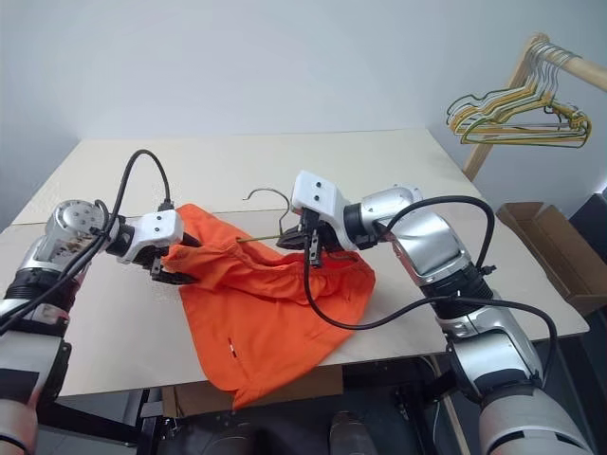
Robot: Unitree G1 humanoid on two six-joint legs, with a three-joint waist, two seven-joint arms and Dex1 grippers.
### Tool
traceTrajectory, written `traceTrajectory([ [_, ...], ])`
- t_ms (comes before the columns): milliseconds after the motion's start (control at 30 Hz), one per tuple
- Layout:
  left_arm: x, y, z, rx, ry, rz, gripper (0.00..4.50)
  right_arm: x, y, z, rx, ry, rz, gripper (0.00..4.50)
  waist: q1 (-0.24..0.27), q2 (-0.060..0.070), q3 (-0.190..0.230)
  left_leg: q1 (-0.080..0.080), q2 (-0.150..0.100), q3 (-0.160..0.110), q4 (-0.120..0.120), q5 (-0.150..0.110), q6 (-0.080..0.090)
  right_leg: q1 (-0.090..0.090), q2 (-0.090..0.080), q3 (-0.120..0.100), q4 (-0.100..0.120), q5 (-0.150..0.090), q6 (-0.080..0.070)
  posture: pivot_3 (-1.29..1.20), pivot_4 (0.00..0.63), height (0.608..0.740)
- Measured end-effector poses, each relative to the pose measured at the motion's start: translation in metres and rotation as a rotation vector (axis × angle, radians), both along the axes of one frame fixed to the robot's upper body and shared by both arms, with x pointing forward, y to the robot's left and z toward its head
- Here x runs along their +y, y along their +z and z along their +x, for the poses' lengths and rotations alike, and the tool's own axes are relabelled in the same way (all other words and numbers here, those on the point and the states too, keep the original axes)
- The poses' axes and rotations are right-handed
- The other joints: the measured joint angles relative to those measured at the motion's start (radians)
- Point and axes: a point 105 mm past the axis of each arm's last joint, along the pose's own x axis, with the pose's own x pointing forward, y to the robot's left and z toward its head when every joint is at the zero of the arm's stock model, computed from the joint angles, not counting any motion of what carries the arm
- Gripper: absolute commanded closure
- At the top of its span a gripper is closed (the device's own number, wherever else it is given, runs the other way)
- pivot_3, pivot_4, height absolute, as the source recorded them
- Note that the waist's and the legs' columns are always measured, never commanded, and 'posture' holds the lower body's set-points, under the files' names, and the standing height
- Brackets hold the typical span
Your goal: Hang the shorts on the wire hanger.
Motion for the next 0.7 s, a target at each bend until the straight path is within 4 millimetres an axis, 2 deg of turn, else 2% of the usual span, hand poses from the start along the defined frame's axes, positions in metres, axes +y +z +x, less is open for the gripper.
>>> traceTrajectory([
  [267, 0.002, 0.0, 0.0, -0.009, 0.0, 0.018, 3.96, -0.005, 0.002, 0.002, -0.01, -0.019, -0.008, 4.5, -0.002, 0.0, 0.0, 0.0, 0.0, 0.0, 0.0, 0.0, 0.0, 0.0, 0.0, 0.0, 0.0, 0.0, 0.0, -0.07, 0.002, 0.74],
  [333, 0.005, 0.001, 0.0, -0.012, 0.004, 0.025, 4.47, -0.007, 0.002, 0.003, -0.01, -0.02, -0.012, 4.5, -0.002, 0.0, 0.0, 0.0, 0.0, 0.0, 0.0, 0.0, 0.0, 0.0, 0.0, 0.0, 0.0, 0.0, 0.0, -0.07, 0.004, 0.74],
  [500, 0.007, 0.002, 0.001, -0.019, 0.017, 0.025, 4.47, -0.01, 0.001, 0.002, -0.005, -0.017, -0.022, 4.5, -0.001, 0.0, 0.0, 0.0, 0.0, 0.0, 0.0, 0.0, 0.0, 0.0, 0.0, 0.0, 0.0, 0.0, 0.0, -0.07, 0.007, 0.74],
  [700, 0.018, 0.007, 0.001, -0.019, 0.073, 0.026, 4.47, -0.023, -0.004, 0.002, 0.005, -0.031, -0.059, 4.5, -0.002, 0.0, 0.0, 0.0, 0.0, 0.0, 0.0, 0.0, 0.0, 0.0, 0.0, 0.0, 0.0, 0.0, 0.0, -0.07, 0.009, 0.74],
])
